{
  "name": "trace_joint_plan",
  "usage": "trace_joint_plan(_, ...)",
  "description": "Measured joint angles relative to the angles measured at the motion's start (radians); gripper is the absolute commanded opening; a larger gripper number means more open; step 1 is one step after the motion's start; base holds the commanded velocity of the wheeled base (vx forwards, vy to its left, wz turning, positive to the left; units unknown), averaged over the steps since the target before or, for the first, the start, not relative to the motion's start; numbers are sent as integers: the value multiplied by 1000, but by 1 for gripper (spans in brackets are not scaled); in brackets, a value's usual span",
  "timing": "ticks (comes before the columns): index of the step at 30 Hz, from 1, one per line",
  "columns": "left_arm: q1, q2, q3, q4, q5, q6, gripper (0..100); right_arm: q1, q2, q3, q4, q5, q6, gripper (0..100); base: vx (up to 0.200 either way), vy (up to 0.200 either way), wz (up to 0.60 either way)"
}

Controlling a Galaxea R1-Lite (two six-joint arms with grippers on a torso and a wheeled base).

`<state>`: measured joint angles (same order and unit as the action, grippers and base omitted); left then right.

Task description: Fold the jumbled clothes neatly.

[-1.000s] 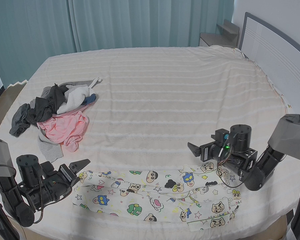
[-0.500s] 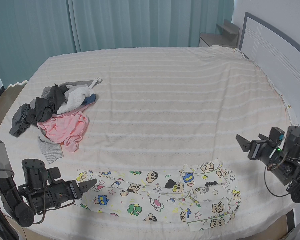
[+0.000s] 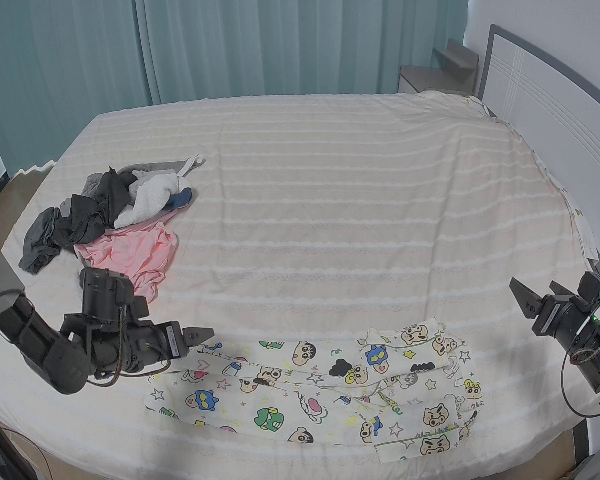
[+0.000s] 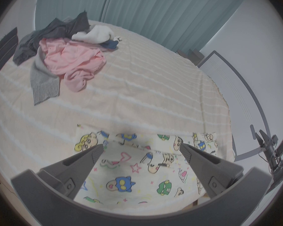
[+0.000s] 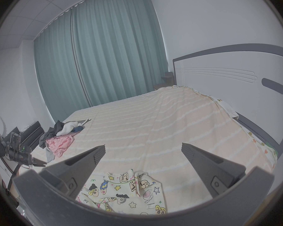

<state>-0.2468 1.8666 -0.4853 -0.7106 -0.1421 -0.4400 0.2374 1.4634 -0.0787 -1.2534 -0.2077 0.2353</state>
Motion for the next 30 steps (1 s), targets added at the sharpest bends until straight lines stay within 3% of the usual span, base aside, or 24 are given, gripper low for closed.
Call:
trace_joint_plan(9, -38, 108, -143, 50, 110, 44, 100, -5, -46, 24, 0, 11, 14, 100, 0, 0, 0)
trace_joint_plan(18, -45, 259, -203, 33, 137, 77, 100, -6, -61, 29, 0, 13, 10, 100, 0, 0, 0)
trace_joint_plan(30, -47, 326, -154, 30, 162, 129, 100, -2, -65, 33, 0, 15, 8, 100, 0, 0, 0)
